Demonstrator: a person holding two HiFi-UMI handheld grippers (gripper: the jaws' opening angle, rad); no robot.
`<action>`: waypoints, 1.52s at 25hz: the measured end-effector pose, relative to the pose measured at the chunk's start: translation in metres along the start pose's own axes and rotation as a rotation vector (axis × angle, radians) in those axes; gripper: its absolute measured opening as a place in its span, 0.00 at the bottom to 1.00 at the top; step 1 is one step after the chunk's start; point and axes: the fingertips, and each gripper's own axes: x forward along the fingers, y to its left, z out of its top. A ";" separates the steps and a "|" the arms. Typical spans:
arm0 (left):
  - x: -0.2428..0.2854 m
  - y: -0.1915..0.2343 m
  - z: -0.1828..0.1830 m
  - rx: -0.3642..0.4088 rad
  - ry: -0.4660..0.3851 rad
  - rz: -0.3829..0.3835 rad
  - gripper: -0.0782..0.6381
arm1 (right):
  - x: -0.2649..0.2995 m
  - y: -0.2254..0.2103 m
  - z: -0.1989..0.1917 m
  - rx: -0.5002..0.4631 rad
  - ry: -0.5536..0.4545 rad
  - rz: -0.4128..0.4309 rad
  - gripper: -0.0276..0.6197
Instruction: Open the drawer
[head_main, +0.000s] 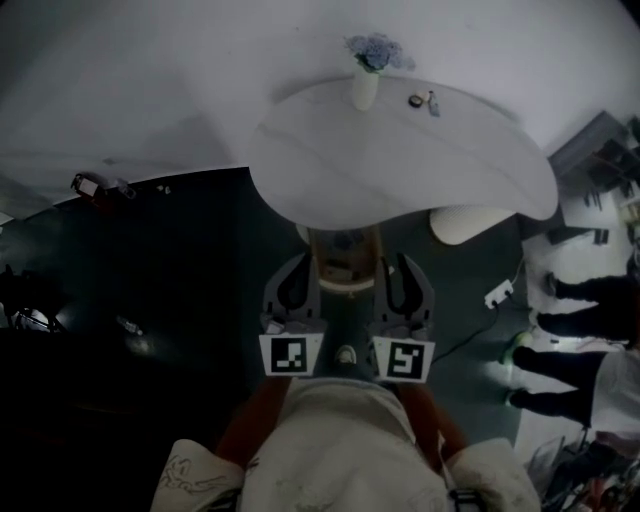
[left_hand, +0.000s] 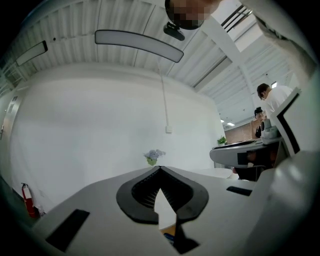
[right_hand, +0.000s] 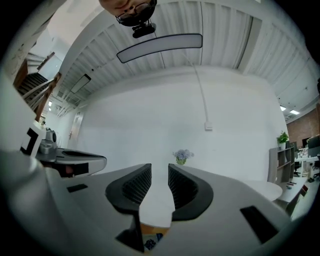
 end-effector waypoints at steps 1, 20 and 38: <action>-0.001 0.001 0.001 -0.008 0.017 -0.004 0.11 | -0.001 0.001 0.001 -0.005 0.011 0.004 0.21; 0.003 0.005 0.038 -0.006 -0.025 -0.033 0.11 | -0.001 0.009 0.042 0.005 -0.091 0.036 0.21; -0.003 0.009 0.033 0.008 -0.031 -0.034 0.11 | -0.003 0.002 0.039 0.013 -0.074 -0.003 0.05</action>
